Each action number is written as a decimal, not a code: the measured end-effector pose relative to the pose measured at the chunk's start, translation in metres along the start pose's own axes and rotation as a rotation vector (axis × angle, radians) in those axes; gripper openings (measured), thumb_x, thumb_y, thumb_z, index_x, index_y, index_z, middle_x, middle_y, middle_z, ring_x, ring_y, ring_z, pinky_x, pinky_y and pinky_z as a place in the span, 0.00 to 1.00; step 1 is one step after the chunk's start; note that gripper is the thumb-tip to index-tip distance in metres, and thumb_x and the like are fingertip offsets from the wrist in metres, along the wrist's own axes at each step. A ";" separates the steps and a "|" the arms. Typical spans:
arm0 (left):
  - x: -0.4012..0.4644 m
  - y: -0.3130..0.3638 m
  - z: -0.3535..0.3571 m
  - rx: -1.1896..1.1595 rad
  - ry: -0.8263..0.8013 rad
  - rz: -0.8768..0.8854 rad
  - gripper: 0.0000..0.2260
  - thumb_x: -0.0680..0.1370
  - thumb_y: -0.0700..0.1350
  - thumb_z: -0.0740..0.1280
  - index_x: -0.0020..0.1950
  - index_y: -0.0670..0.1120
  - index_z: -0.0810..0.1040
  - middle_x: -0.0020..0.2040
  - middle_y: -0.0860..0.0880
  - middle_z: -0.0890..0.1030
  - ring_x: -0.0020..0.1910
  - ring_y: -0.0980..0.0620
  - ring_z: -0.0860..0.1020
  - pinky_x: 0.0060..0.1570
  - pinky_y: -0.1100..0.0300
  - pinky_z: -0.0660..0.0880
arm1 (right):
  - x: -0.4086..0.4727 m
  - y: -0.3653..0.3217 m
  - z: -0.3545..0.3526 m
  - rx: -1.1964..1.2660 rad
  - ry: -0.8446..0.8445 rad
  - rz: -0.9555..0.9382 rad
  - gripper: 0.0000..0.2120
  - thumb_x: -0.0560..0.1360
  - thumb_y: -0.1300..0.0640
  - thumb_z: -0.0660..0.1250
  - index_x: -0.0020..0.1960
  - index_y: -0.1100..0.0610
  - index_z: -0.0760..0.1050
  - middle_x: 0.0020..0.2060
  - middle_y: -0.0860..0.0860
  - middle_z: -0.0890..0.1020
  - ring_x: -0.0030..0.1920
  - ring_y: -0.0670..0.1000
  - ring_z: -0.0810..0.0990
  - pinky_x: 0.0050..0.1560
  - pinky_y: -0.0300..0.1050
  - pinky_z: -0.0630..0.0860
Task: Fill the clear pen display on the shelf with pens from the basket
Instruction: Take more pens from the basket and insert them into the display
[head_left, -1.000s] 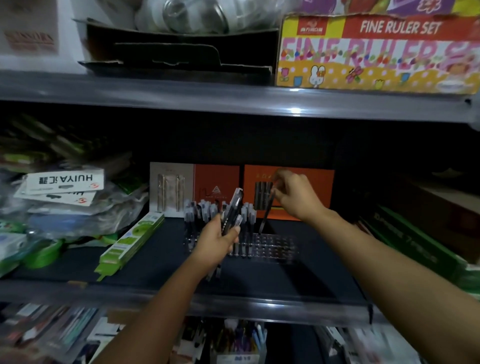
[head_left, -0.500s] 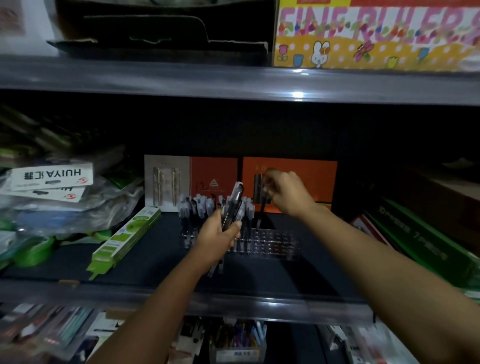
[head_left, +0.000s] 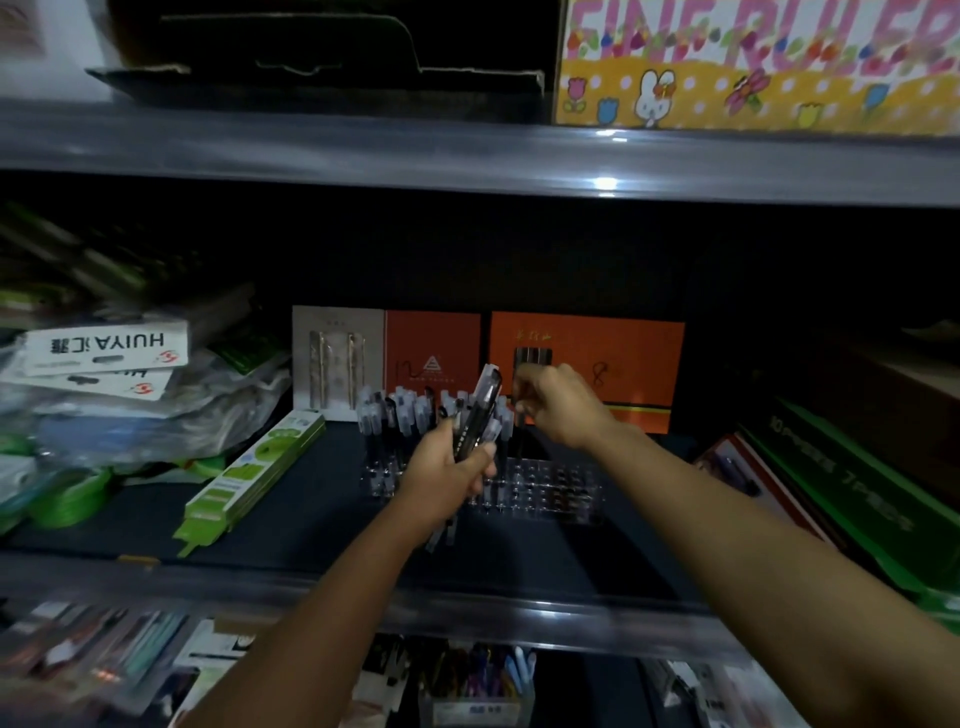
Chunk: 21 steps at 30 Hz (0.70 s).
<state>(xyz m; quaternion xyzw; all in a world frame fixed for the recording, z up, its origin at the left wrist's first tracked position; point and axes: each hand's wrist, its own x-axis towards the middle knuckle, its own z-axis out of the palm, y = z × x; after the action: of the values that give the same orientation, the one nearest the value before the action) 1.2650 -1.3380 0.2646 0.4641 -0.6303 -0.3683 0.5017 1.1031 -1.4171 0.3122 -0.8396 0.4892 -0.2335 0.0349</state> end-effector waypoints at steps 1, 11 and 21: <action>0.000 0.000 0.000 -0.015 -0.005 -0.001 0.03 0.79 0.41 0.63 0.47 0.49 0.73 0.35 0.49 0.80 0.29 0.56 0.75 0.33 0.62 0.73 | 0.000 0.001 0.002 0.005 0.003 -0.002 0.06 0.75 0.68 0.65 0.47 0.59 0.75 0.40 0.53 0.80 0.42 0.52 0.81 0.44 0.52 0.81; 0.003 -0.002 -0.003 -0.002 -0.013 -0.007 0.04 0.80 0.40 0.62 0.48 0.49 0.72 0.36 0.48 0.80 0.27 0.56 0.74 0.29 0.64 0.73 | -0.003 -0.005 -0.028 0.152 0.025 -0.066 0.06 0.77 0.63 0.65 0.52 0.55 0.78 0.44 0.49 0.82 0.44 0.49 0.81 0.43 0.44 0.79; 0.003 0.001 0.001 0.123 0.035 -0.039 0.03 0.80 0.41 0.62 0.51 0.49 0.70 0.36 0.49 0.77 0.29 0.57 0.73 0.29 0.64 0.72 | -0.023 -0.047 -0.055 0.410 0.006 -0.057 0.13 0.72 0.53 0.73 0.36 0.62 0.77 0.31 0.54 0.82 0.28 0.39 0.76 0.32 0.30 0.70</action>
<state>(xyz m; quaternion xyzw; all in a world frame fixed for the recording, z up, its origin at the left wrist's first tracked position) 1.2635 -1.3402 0.2664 0.5128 -0.6337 -0.3304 0.4758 1.1077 -1.3647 0.3666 -0.8276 0.4077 -0.3317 0.1970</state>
